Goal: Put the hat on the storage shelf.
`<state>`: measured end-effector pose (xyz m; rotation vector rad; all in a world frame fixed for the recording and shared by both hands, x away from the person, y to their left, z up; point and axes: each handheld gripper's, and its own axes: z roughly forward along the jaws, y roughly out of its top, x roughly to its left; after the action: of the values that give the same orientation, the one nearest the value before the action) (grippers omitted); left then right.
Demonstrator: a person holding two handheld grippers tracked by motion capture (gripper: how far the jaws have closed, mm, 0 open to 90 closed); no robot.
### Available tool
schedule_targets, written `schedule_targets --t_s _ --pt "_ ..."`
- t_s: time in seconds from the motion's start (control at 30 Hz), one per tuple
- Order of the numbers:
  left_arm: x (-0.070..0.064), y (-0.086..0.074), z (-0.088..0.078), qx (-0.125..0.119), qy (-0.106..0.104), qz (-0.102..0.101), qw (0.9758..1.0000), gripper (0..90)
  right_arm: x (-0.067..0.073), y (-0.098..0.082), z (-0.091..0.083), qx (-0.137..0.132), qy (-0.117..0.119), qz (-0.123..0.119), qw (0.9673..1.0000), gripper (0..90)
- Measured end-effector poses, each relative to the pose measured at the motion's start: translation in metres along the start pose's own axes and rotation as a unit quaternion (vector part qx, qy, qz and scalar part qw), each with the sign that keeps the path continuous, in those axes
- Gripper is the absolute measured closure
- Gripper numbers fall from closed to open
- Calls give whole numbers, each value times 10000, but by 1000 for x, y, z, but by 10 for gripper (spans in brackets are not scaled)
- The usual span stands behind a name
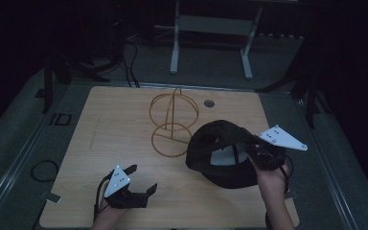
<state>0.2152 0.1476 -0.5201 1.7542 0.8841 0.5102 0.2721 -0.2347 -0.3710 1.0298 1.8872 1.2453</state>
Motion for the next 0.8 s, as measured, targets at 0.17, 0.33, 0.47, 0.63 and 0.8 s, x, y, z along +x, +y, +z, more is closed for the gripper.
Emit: schedule_targets --t_s 0.17,0.33,0.47,0.63,0.8 --pt "-10 14 8 -70 -187 164 9997 52 6 10 -7 -157 76 -96 9998 886" --pt "-18 24 13 -123 -392 190 9990 61 13 18 -13 -294 169 -172 9993 886" --pt "-25 33 18 -179 -588 119 9980 67 18 22 -16 -371 267 -207 9987 886" --pt "-35 47 25 -231 -757 195 9967 97 23 22 -16 -412 336 -220 9983 886" --pt "-45 62 34 -372 -690 334 9964 138 26 21 -14 -419 435 -207 9980 886"
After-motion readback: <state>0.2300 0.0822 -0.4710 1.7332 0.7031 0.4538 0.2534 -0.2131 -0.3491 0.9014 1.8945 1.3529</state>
